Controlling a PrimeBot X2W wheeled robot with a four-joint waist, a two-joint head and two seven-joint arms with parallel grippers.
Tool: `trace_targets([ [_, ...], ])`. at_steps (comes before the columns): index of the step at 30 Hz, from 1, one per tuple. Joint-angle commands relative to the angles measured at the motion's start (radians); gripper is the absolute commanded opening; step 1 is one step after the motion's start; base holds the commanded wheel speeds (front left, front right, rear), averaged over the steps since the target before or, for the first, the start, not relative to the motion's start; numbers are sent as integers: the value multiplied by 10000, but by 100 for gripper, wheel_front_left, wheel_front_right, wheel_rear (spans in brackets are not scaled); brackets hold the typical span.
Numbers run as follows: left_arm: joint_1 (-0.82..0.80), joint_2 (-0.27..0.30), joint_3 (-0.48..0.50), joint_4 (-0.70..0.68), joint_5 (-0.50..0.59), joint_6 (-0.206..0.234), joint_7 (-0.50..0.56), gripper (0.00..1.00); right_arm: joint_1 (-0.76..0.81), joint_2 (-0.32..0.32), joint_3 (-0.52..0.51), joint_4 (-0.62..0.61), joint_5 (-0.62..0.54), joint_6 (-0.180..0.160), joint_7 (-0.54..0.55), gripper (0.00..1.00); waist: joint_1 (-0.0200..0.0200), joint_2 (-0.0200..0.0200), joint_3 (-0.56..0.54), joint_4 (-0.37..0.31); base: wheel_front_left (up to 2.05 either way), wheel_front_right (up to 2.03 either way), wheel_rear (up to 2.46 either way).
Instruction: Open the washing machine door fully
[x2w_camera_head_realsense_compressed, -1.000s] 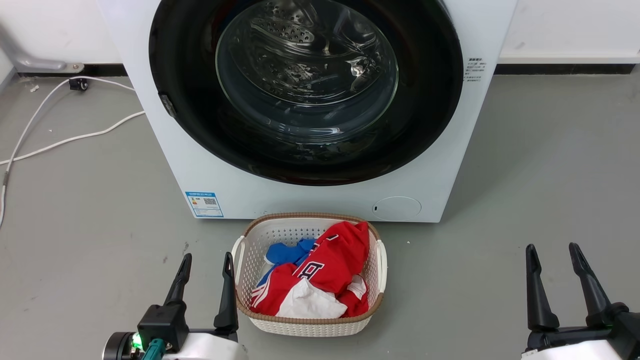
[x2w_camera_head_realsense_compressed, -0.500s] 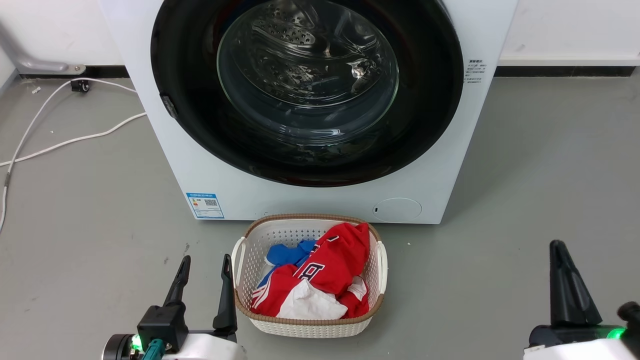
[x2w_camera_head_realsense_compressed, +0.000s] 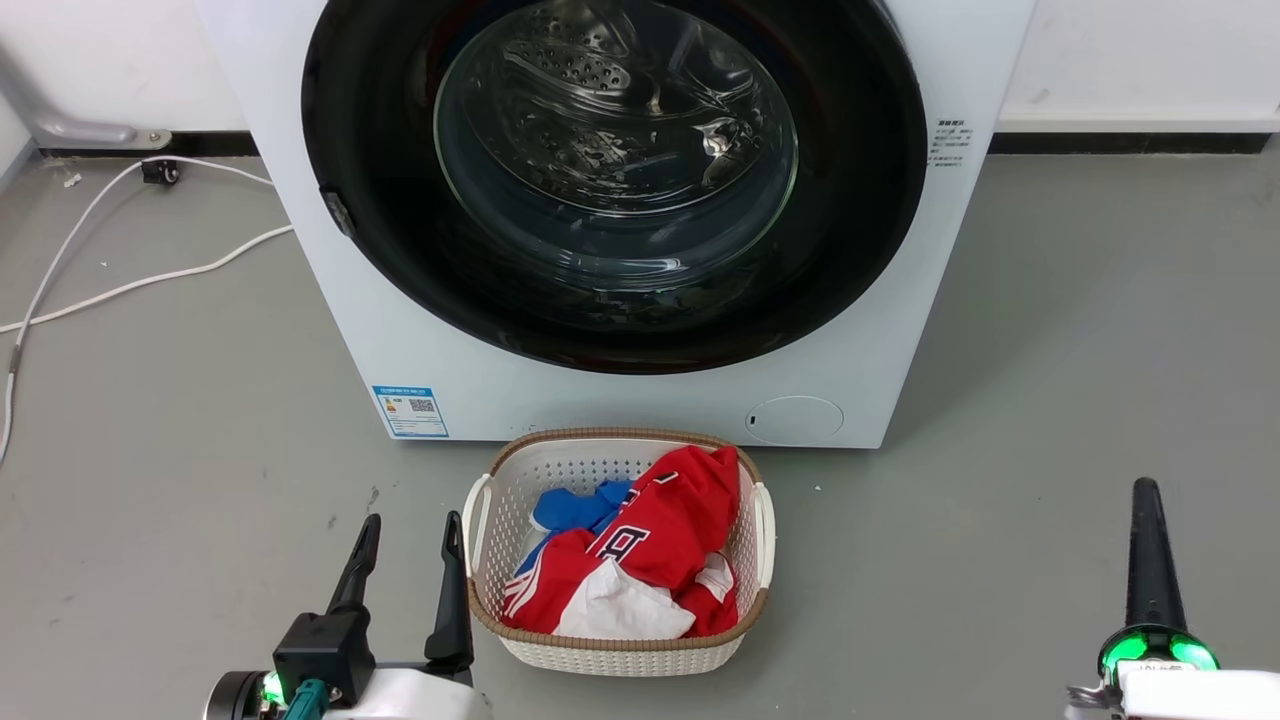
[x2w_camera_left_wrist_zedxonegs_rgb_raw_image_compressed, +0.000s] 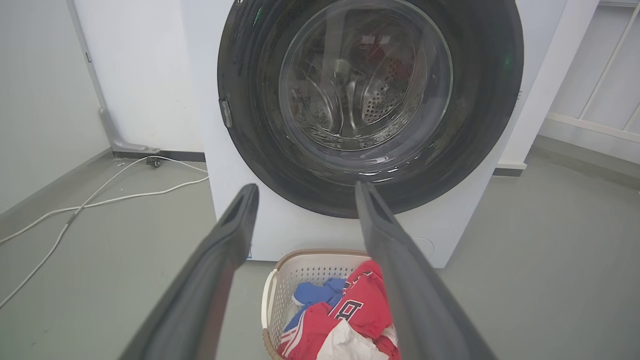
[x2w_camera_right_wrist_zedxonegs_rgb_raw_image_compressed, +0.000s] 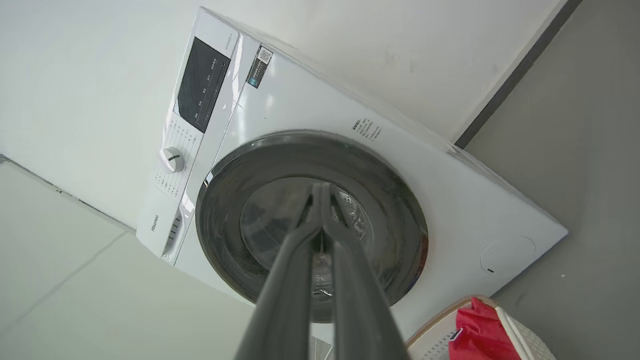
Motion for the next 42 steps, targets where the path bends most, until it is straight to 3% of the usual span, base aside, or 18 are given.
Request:
trace_targets([
  [1, 74, -3, 13, 4, 8, 2, -28, 100, 46, 5, 84, 69, 589, 1, -20, 0, 0, 0, -4, 4, 0, 0, 0],
  [10, 102, -3, 58, -53, 2, -14, -28, 100, 161, -195, 553, 95, 3404, 1, 118, 0, 0, 0, 30, 7, 0, 0, 0],
  [18, 77, -2, 145, -105, 91, 17, -28, 100, 398, -530, 555, -252, 5463, 2, 1442, 0, 0, 0, 77, 19, 0, 0, 0],
  [26, 106, -3, 199, -184, 239, 62, -28, 100, 548, -478, 401, -175, 5484, 2, 2112, 0, 0, 0, 105, 27, 0, 0, 0],
  [42, -94, -3, 190, -306, 402, 177, -28, 100, -105, -517, -165, 354, 5385, 2, 2248, 0, 0, 0, 358, 91, 0, 0, 0],
])
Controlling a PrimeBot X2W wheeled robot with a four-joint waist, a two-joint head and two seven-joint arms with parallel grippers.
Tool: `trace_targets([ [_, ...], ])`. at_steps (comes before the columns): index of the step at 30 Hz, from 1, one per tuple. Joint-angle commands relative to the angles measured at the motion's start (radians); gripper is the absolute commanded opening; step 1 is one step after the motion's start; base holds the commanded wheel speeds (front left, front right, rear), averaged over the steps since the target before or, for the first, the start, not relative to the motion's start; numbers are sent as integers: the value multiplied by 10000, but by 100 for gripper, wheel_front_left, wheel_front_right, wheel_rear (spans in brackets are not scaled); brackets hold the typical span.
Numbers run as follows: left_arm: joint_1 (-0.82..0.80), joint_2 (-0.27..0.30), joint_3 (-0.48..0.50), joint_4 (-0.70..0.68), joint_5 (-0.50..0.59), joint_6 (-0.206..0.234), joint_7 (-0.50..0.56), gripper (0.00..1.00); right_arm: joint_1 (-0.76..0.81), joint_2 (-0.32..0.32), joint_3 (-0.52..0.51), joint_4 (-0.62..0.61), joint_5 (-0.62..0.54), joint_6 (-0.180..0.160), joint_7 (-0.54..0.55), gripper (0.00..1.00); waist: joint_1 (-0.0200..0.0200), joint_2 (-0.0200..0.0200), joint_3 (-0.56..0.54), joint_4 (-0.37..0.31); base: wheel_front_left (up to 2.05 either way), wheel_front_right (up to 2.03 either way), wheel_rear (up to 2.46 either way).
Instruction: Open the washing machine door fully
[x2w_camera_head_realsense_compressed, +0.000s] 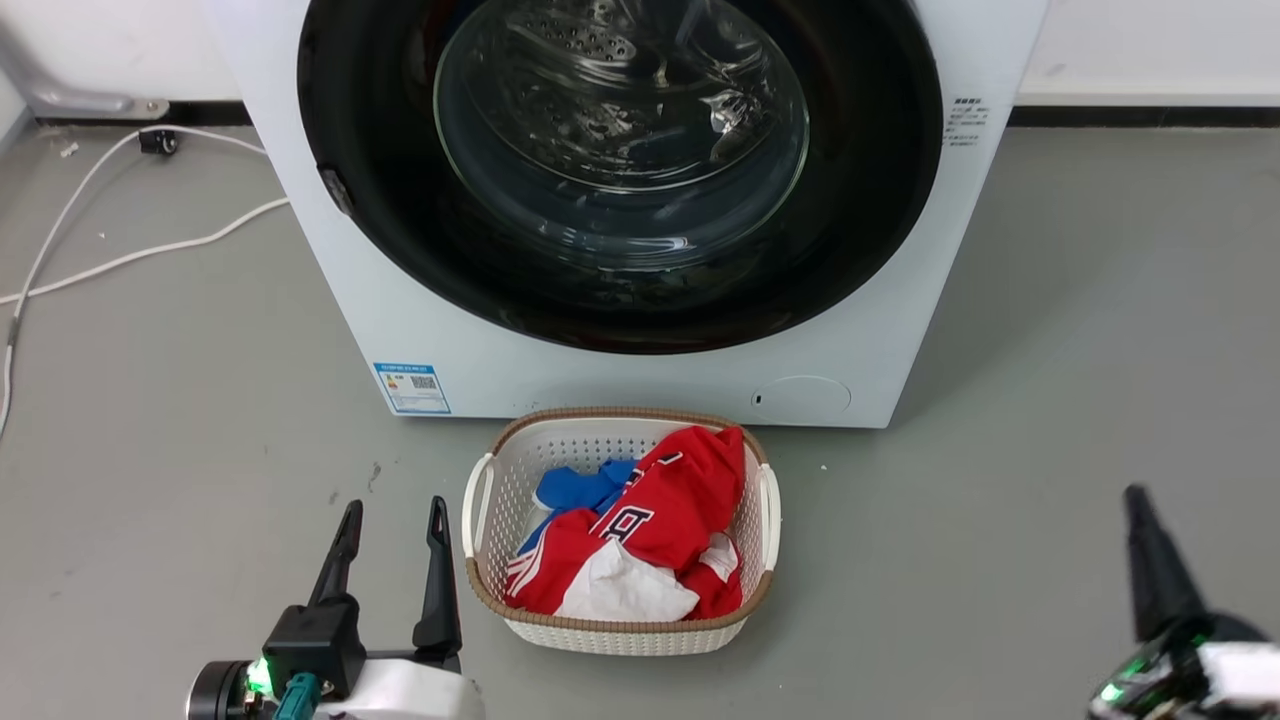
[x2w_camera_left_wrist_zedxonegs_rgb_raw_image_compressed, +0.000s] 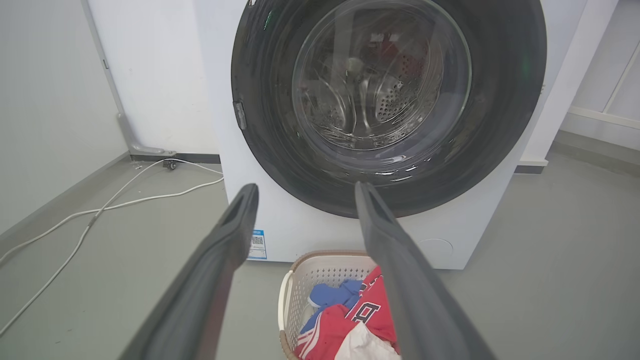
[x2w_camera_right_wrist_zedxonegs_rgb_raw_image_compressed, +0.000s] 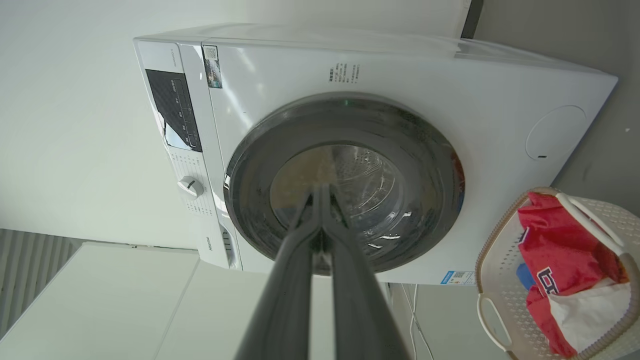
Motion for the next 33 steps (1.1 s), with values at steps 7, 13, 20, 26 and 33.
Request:
trace_targets([
  [7, -542, -3, 1, -216, 177, 17, -28, 100, -2323, -815, -1643, 1305, 688, 4, 297, 0, 0, 0, 842, 164, 0, 0, 0],
  [13, -1034, -2, -44, -420, 254, 55, -28, 100, -4033, -1627, -2182, 2284, 570, 4, 657, 0, 0, 0, 1682, 351, 0, 0, 0],
  [20, -1798, -4, -123, -686, 235, 90, -28, 100, -6441, -2771, -2297, 3433, 368, 4, 1360, 0, 0, 0, 2925, 627, 0, 0, 0],
  [26, -2333, -4, -280, -840, 150, 115, -28, 100, -8300, -3593, -1796, 4158, 56, 4, 2172, 0, 0, 0, 3798, 903, 0, 0, 0],
  [33, -2775, -4, -416, -992, 65, 172, -28, 100, -10430, -4269, -775, 4754, -575, 4, 3169, 0, 0, 0, 4585, 1170, 0, 0, 0],
])
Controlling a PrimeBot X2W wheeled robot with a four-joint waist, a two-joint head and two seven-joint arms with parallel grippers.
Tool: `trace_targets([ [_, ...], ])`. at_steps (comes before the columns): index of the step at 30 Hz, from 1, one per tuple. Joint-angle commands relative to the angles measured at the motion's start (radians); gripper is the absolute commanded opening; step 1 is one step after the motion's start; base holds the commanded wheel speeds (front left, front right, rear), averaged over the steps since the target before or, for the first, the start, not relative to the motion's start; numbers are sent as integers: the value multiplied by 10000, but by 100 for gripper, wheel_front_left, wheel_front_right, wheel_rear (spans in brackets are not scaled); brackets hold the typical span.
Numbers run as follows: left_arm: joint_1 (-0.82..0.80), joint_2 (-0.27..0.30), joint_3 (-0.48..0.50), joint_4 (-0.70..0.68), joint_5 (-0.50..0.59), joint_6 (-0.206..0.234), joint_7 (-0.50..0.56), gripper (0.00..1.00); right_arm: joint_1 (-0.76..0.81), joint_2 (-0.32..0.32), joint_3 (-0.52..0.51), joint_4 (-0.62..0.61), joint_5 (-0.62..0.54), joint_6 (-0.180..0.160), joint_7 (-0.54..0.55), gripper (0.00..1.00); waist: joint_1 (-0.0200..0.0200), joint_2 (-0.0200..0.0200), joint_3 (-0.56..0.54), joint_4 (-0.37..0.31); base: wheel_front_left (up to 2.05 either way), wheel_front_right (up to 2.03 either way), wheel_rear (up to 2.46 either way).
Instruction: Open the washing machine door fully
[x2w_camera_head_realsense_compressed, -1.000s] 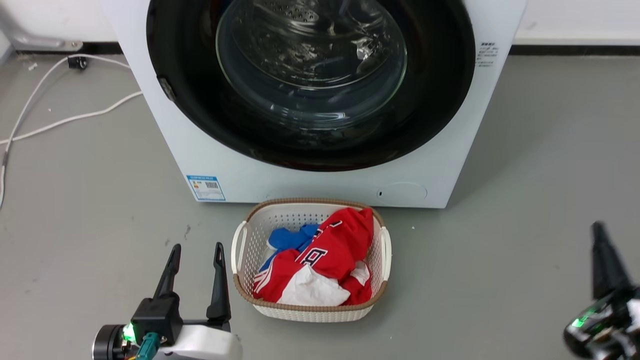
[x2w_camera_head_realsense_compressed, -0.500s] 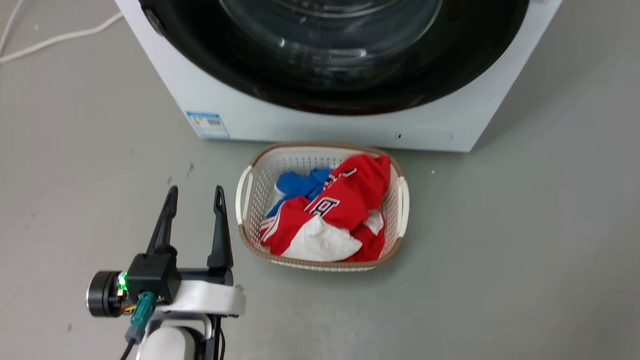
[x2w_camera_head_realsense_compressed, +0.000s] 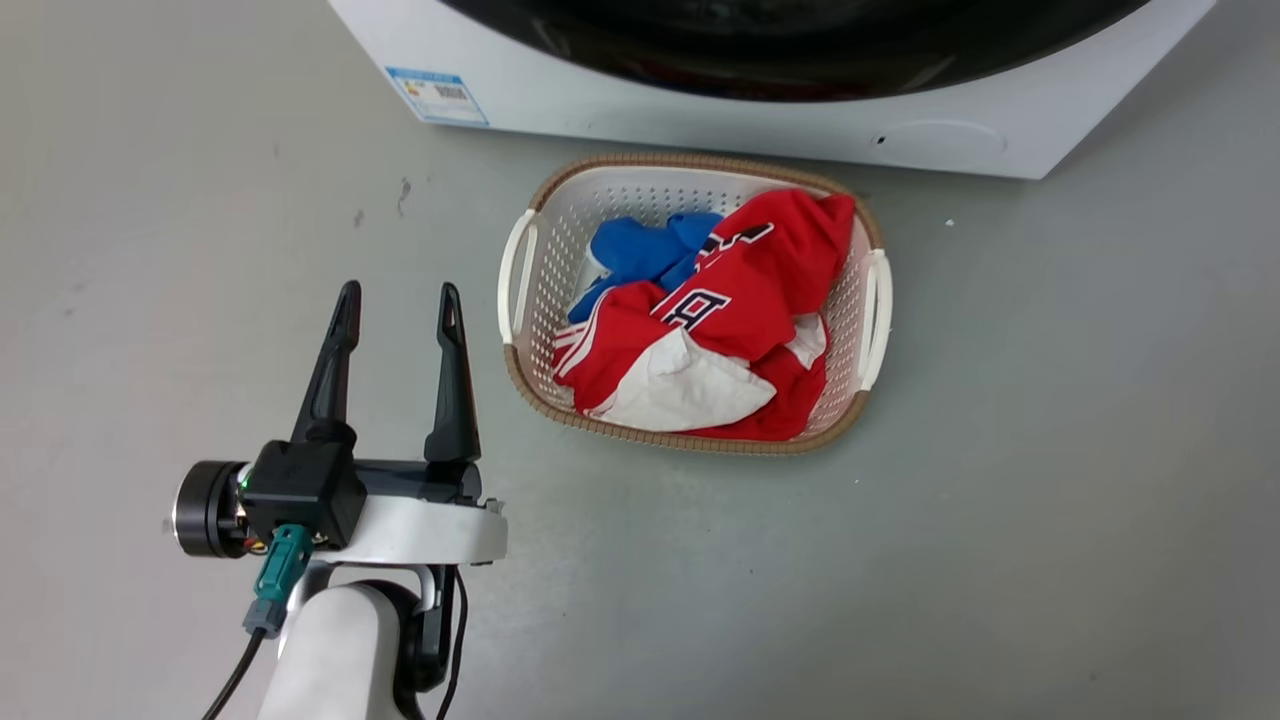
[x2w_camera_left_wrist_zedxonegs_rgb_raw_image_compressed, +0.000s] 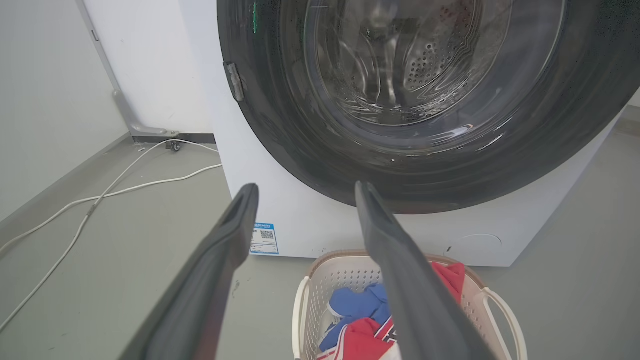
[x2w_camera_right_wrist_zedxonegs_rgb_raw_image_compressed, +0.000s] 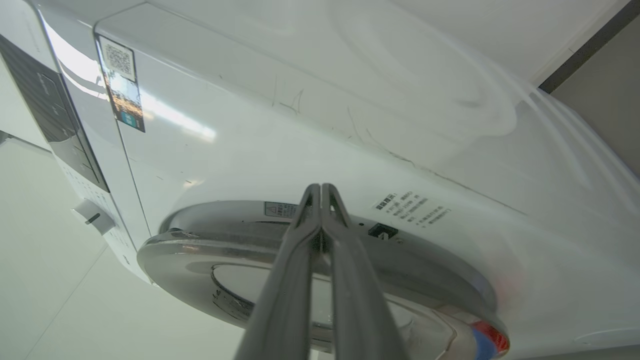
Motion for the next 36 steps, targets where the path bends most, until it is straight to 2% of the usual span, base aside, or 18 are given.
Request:
trace_targets([
  [1, -192, -4, -19, -56, -25, 40, -28, 100, -432, -98, 217, 137, -153, 4, 190, 0, -1, 0, 275, 150, 0, 0, 0],
  [10, -475, -5, -175, -82, -192, 137, -28, 100, -1974, -102, 1396, 928, -1009, 4, 961, 0, -1, 0, 753, 387, 0, 0, 0],
  [18, -565, -4, -270, -117, -265, 219, -28, 100, -2411, 22, 2122, 1001, -1439, 4, 1561, 0, -1, 0, 1042, 496, 0, 0, 0],
  [28, -639, -4, -132, -46, -170, 104, -28, 100, -1748, 68, 2644, 554, -1329, 15, 2434, 0, -1, 0, 961, 242, 0, 0, 0],
  [36, -531, -4, 28, 11, -3, -29, -28, 100, -538, 32, 2928, -747, -1060, 15, 2769, 0, -1, 0, 674, -32, 0, 0, 0],
])
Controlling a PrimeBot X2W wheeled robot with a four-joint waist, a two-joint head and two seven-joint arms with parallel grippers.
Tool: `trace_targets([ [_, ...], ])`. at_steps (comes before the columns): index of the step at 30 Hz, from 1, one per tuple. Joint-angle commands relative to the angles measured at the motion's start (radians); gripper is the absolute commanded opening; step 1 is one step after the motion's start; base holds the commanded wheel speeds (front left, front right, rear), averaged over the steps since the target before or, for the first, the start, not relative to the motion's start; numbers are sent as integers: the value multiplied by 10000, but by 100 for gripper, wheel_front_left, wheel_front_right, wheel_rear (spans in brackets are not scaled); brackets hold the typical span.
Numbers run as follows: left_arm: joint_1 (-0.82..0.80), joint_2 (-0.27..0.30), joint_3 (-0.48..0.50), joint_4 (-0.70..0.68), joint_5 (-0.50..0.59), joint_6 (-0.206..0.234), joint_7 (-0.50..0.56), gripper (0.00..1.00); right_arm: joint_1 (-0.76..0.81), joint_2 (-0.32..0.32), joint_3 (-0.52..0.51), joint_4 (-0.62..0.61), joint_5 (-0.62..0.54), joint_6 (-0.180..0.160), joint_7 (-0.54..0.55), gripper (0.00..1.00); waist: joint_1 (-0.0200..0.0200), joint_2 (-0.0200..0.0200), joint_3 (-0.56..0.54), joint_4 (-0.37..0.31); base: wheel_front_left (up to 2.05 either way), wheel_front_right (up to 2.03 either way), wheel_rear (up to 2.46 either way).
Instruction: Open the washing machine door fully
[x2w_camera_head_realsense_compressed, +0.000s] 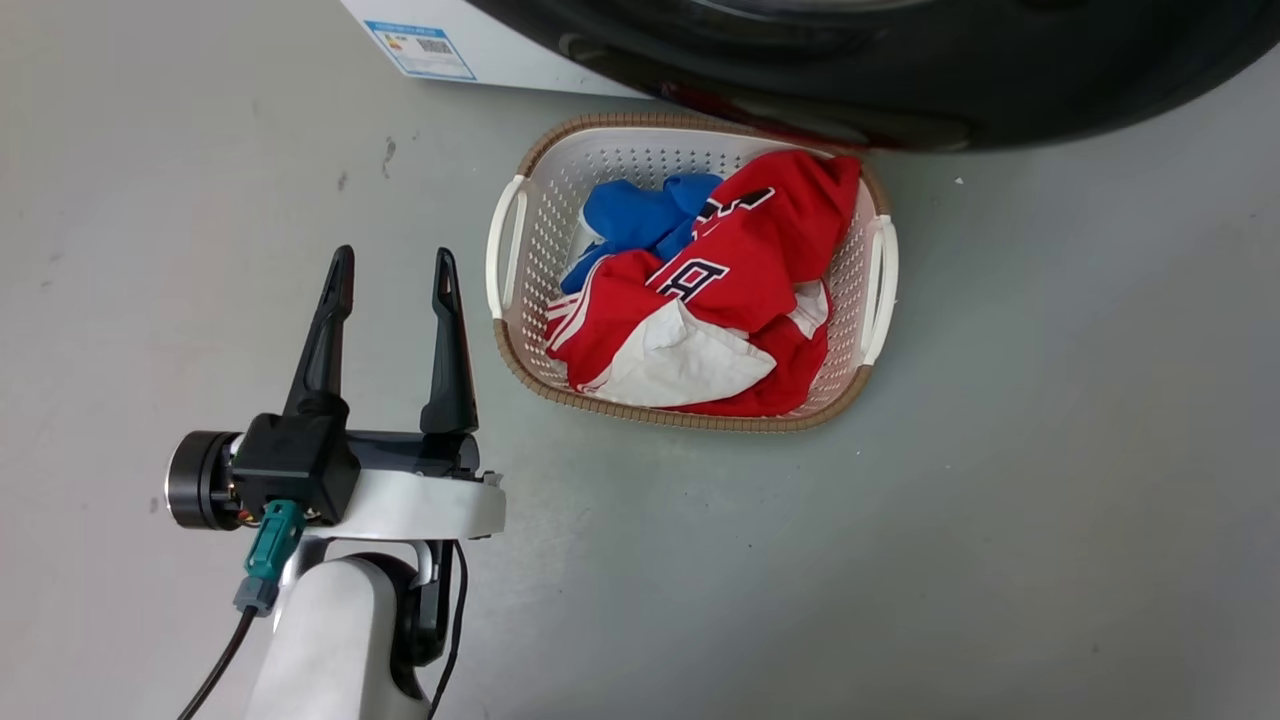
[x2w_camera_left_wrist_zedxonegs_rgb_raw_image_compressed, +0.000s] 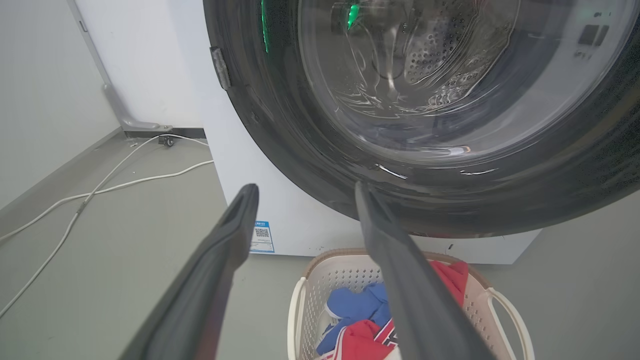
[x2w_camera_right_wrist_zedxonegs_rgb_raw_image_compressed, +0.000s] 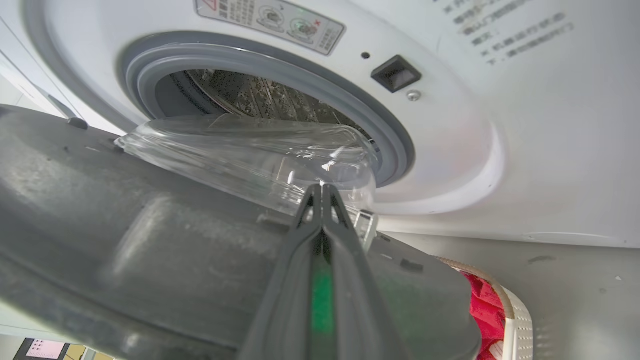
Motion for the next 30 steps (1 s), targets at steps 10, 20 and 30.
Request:
trace_targets([
  [10, 289, -2, 231, 129, 250, -148, -28, 100, 2422, 369, 663, -2625, 436, 69, 15, 0, -1, 0, -730, -279, 0, 0, 0],
  [20, 663, -2, 274, 227, 251, -149, -28, 100, 4387, 479, 1201, -4372, 610, 30, -267, 0, -1, 0, -1387, -329, 0, 0, 0],
  [30, 971, -2, 297, 280, 246, -155, -28, 100, 5939, 769, 2150, -5473, 579, 30, -564, 0, -1, 0, -1917, -200, 0, 0, 0],
])
